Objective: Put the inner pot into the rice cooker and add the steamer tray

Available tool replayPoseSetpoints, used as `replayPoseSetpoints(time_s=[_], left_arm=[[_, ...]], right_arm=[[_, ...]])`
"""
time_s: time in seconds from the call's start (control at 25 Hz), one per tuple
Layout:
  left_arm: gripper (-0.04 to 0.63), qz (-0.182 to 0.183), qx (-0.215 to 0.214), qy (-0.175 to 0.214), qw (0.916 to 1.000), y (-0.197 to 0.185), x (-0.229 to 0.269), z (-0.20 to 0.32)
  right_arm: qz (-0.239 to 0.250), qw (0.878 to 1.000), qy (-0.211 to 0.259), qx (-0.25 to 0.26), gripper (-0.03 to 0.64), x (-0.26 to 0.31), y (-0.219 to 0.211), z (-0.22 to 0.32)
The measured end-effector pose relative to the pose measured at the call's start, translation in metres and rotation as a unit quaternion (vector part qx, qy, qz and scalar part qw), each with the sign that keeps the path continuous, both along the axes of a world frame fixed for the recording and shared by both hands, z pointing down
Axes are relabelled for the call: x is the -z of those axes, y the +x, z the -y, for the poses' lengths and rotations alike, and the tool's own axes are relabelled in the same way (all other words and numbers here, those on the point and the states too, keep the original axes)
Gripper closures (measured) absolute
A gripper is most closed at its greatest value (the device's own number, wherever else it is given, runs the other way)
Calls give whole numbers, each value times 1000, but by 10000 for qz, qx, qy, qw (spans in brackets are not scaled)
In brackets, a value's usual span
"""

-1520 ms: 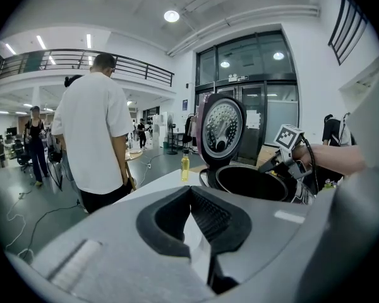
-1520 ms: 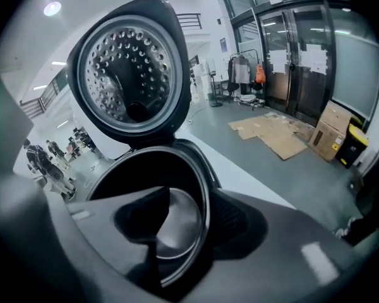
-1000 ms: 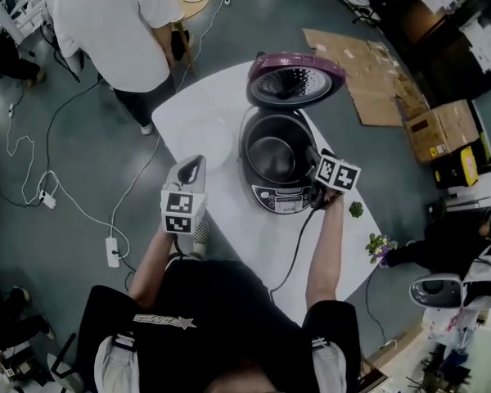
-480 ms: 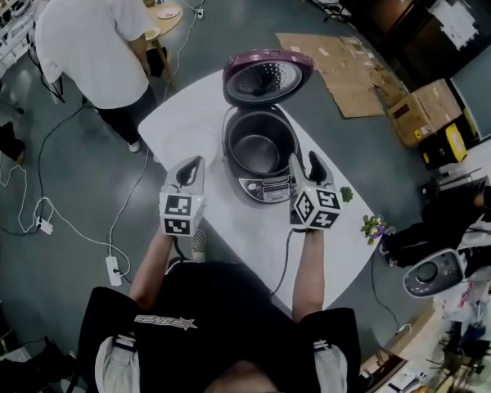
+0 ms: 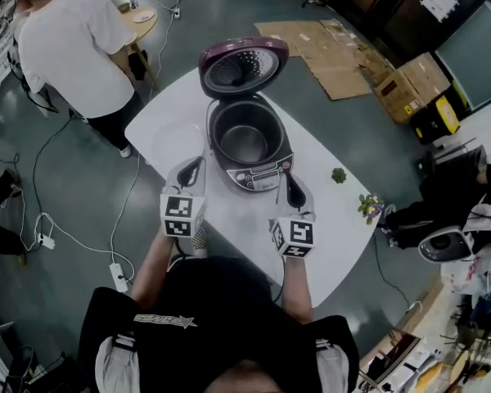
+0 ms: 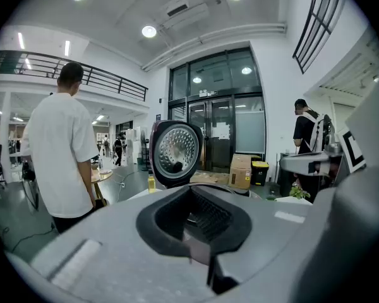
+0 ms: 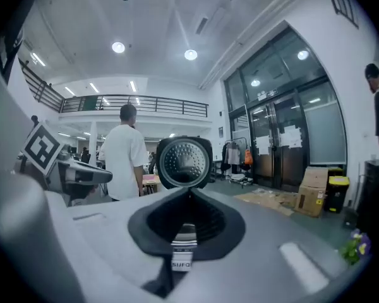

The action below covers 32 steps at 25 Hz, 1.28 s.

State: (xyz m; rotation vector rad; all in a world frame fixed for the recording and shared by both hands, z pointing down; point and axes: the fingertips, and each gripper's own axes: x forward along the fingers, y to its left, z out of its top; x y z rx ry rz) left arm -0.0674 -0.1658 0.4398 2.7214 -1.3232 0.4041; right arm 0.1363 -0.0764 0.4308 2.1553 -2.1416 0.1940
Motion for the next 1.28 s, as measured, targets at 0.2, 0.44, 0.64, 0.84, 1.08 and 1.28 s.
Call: replayPoseSetpoints(time_s=[0.2, 0.44, 0.64, 0.84, 1.08, 1.28], left_arm=[[584, 28, 12, -22, 10000, -1, -2, -2], [584, 64, 209, -105, 9997, -21, -9, -1], [584, 110, 543, -232, 9982, -58, -18, 4], [584, 169, 874, -409, 9952, -104, -33, 12], [584, 221, 1108, -811, 9903, -147, -69, 28], [584, 254, 1138, -1136, 9867, -170, -100, 52]], right_arm=[[110, 9999, -86, 98, 612, -8, -7, -2], [159, 9979, -221, 580, 612, -19, -43, 9], [225, 9940, -301, 1029, 612, -26, -87, 28], [248, 9881, -508, 1432, 612, -41, -134, 50], [282, 9803, -900, 1737, 612, -75, -182, 77], [277, 9765, -1233, 1744, 612, -102, -207, 97]])
